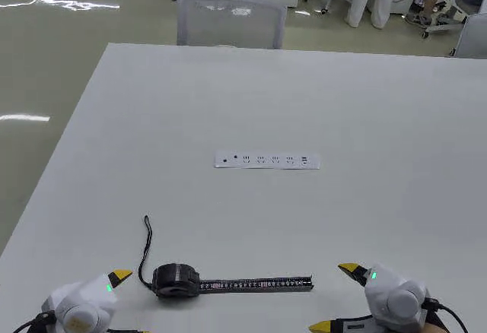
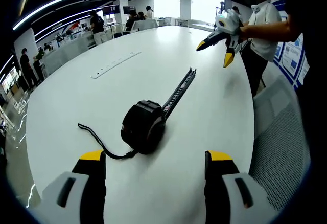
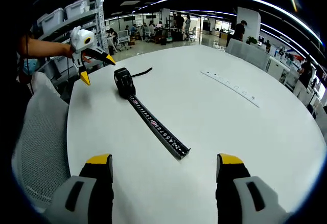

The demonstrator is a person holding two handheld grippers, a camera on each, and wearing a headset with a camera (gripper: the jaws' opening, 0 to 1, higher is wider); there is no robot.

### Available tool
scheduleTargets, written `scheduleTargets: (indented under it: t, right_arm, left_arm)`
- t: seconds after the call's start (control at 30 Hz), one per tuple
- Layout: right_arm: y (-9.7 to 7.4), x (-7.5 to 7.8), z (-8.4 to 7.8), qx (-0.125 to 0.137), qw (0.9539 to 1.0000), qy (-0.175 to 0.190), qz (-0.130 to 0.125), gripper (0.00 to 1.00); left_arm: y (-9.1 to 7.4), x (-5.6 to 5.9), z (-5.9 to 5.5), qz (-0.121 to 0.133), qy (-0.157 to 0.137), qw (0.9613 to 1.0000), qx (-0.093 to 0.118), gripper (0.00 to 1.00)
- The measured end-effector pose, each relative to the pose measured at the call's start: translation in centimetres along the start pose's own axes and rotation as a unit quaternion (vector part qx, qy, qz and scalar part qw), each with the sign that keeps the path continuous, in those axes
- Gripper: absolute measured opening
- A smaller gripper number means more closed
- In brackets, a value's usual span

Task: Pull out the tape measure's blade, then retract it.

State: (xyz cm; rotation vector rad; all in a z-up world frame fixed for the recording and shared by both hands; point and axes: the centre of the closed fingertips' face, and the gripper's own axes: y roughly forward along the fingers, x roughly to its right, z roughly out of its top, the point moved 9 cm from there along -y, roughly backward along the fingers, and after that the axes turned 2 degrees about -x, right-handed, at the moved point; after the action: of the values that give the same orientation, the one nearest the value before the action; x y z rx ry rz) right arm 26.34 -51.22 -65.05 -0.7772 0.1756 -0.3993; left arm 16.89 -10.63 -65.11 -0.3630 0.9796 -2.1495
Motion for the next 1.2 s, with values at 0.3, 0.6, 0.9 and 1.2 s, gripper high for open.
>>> scheduleTargets:
  t: [0.3,0.6,0.9,1.2]
  right_arm:
    - [-0.8,-1.6,-0.4,0.001,0.9995,0.017,-0.027,0.87]
    - [-1.7,-3.5,-1.3,0.005,0.9979,0.037,-0.053,0.90]
    - [-2.3,-5.2,-1.6,0.010,0.9964,0.050,-0.068,0.93]
    - [-2.4,-7.0,-0.9,0.021,0.9952,0.059,-0.074,0.94]
  left_arm:
    - [-1.1,1.6,-0.5,0.024,-0.024,0.9994,0.010,0.84]
    - [-1.9,3.6,-0.9,0.040,-0.047,0.9979,0.020,0.90]
    - [-2.3,5.0,-0.8,0.066,-0.071,0.9948,0.030,0.99]
    - [-2.8,6.1,-0.9,0.085,-0.095,0.9910,0.041,0.99]
